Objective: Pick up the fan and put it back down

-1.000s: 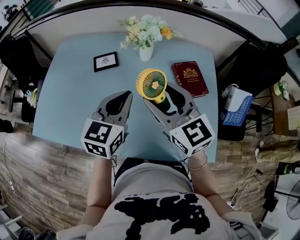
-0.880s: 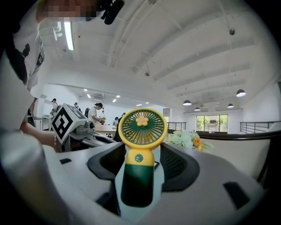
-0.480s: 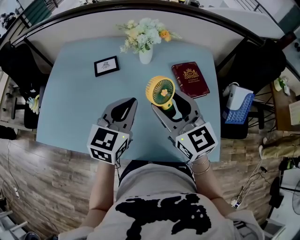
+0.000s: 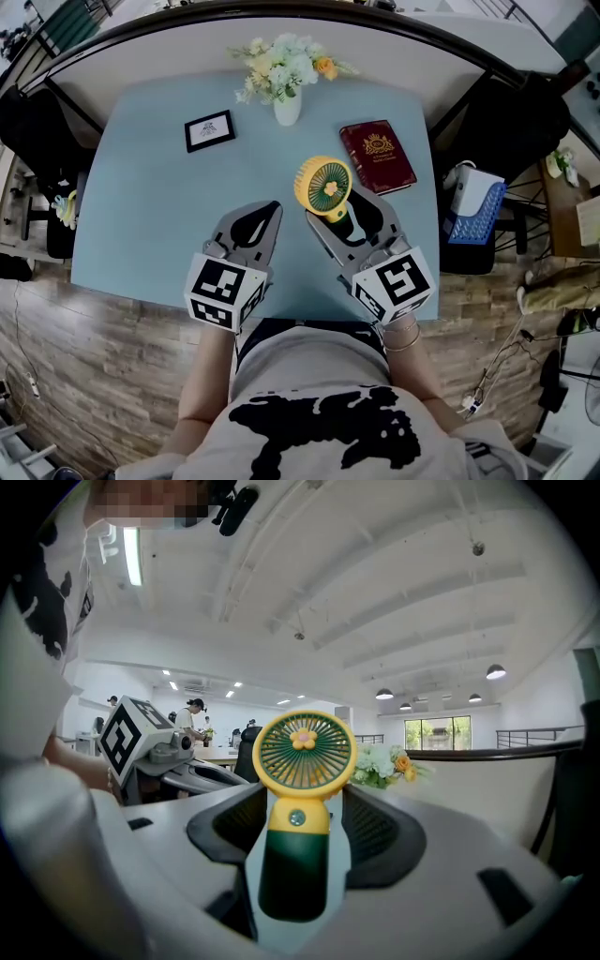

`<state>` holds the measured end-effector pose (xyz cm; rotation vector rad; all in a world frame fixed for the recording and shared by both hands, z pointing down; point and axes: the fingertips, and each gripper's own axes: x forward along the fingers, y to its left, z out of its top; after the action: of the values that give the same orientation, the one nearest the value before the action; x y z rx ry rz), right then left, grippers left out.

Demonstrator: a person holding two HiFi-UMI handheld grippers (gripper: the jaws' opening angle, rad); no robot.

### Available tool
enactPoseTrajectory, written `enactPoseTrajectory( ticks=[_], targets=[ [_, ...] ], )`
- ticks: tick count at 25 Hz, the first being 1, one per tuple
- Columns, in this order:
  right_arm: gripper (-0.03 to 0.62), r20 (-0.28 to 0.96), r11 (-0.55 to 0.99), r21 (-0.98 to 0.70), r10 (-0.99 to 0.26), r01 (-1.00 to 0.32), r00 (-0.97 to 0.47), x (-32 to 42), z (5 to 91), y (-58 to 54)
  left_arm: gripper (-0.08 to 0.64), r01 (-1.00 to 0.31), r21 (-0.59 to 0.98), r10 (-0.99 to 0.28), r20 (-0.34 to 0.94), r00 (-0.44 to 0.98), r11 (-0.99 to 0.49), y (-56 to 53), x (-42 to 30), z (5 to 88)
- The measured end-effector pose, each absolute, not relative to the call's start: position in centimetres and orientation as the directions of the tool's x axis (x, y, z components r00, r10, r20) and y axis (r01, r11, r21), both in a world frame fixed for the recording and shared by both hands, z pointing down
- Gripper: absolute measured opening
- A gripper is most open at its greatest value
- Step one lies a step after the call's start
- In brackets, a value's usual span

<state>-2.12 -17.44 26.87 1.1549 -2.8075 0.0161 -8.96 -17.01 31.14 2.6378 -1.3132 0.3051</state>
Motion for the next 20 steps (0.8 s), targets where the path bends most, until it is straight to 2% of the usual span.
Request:
enactPoseTrajectory(
  ticks=[20],
  targets=[
    [0.256, 0.109, 0.715, 0.037, -0.697, -0.698, -0.709, -2.15, 27.67, -17.28, 0.011, -0.795, 0.103, -0.756, 0.255, 0.602, -0.598, -17.03, -8.37, 31.40]
  ],
)
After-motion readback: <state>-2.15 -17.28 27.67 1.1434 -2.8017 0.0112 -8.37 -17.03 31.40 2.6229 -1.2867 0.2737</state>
